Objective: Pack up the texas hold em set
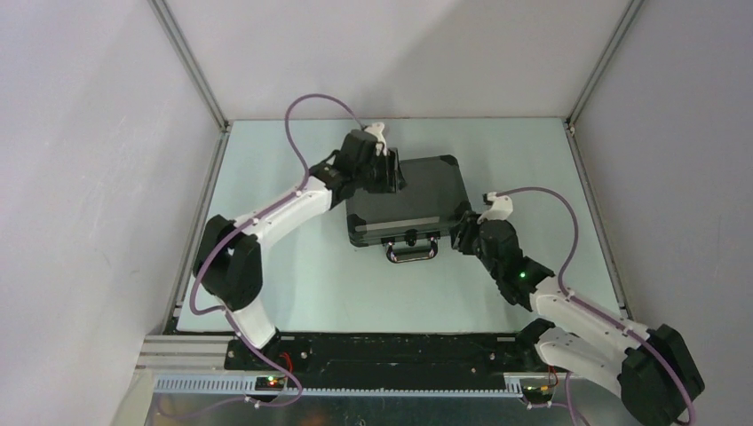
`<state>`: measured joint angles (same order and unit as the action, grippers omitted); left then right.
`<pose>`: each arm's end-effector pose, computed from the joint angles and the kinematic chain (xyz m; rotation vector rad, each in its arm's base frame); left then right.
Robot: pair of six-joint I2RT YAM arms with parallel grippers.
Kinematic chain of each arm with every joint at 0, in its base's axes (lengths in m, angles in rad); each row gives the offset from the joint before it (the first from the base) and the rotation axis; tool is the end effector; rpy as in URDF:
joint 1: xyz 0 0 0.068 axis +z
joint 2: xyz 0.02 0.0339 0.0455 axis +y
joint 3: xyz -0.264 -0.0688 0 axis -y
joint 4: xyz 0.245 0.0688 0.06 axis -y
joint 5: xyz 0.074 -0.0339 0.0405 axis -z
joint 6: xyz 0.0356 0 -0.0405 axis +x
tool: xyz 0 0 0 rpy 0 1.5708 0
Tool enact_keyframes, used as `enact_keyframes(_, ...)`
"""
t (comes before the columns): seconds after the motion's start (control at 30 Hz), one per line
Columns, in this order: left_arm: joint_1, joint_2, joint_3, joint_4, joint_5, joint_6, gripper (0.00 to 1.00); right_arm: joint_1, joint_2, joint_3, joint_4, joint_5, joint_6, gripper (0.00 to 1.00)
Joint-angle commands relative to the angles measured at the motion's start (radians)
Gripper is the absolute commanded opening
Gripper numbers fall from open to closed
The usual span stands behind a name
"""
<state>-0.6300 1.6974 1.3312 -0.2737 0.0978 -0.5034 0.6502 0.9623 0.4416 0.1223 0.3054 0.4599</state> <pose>0.3142 -0.2334 0.2783 0.2025 2.2985 -0.7172 0.1744 0.1192 0.2184 0.0132 1.9745 0.4305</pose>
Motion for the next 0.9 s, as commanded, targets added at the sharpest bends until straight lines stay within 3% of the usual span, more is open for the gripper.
enact_keyframes(0.0,0.094,0.033,0.135,-0.073,0.000,0.035,0.57,-0.071,-0.082,0.003,-0.107,-0.036,0.090,0.45)
enact_keyframes(0.37,0.287,0.268,0.464,-0.143,0.044,0.080,0.65,-0.128,-0.092,0.003,-0.180,-0.075,0.140,0.45)
enact_keyframes(0.47,0.334,0.375,0.560,-0.162,0.077,0.082,0.74,-0.140,-0.077,0.004,-0.185,-0.075,0.165,0.46)
enact_keyframes(0.7,0.401,0.532,0.700,-0.175,0.131,0.051,0.86,-0.162,-0.041,0.003,-0.175,-0.075,0.190,0.58)
enact_keyframes(0.73,0.410,0.556,0.716,-0.179,0.133,0.037,0.92,-0.167,-0.032,0.003,-0.171,-0.070,0.198,0.59)
enact_keyframes(0.87,0.421,0.604,0.723,-0.193,0.129,-0.004,0.99,-0.196,0.009,0.007,-0.161,-0.081,0.232,0.73)
